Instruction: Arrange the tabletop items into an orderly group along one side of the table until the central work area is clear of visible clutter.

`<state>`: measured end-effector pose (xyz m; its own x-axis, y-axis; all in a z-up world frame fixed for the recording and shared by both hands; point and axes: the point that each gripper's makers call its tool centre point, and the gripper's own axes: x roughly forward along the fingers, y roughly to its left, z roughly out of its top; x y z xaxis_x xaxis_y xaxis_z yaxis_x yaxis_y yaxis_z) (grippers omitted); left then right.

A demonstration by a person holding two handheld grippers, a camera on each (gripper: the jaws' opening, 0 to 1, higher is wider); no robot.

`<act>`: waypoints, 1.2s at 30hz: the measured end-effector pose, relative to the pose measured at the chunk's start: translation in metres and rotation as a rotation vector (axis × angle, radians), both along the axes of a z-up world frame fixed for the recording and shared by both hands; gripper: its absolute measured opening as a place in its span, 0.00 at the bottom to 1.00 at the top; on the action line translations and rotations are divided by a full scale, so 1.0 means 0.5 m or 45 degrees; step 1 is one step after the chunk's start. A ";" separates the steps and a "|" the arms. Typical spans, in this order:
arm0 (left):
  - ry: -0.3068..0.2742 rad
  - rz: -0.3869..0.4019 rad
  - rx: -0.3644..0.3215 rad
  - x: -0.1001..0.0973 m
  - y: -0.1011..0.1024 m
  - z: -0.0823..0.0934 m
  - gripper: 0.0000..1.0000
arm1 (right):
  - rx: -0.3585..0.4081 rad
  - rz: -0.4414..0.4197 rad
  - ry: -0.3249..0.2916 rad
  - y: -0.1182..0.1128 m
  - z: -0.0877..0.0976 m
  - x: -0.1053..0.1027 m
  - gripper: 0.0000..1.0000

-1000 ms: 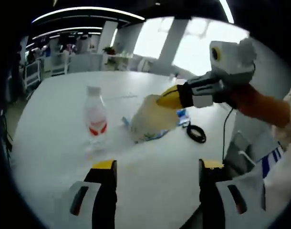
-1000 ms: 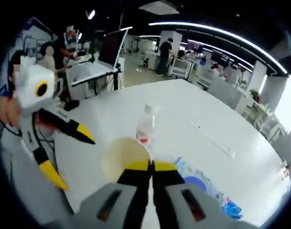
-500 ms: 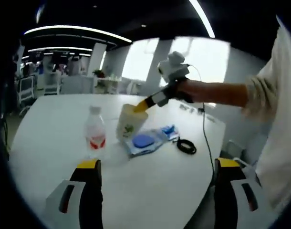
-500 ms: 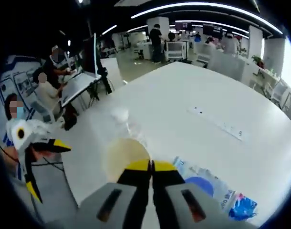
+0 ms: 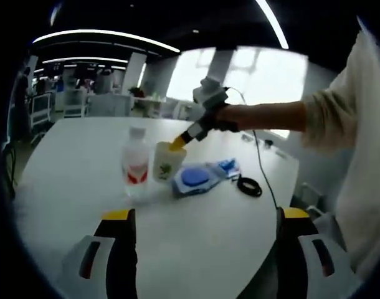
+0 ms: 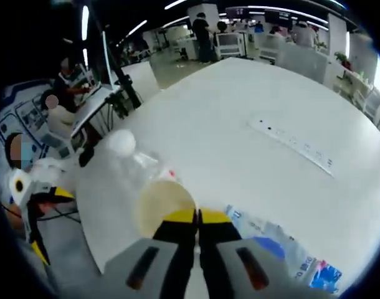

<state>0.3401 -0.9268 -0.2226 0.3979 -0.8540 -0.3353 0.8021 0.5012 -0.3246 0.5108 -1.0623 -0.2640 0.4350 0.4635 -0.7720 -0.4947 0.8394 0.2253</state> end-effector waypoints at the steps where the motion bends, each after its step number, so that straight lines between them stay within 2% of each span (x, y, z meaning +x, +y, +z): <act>1: 0.013 0.008 -0.002 0.000 0.001 -0.003 0.89 | -0.006 0.012 0.022 -0.001 -0.012 0.009 0.00; 7: 0.004 0.022 0.011 0.002 0.004 -0.010 0.87 | -0.004 0.031 0.049 -0.002 -0.035 0.020 0.00; 10: 0.013 0.027 0.011 0.001 0.003 -0.012 0.87 | -0.041 0.063 0.059 -0.009 -0.053 0.023 0.00; 23: 0.022 0.045 0.026 0.001 0.006 -0.027 0.82 | -0.039 0.105 0.097 -0.004 -0.080 0.028 0.00; 36: 0.025 0.041 0.025 -0.002 0.002 -0.033 0.79 | -0.082 0.162 0.105 0.003 -0.099 0.027 0.00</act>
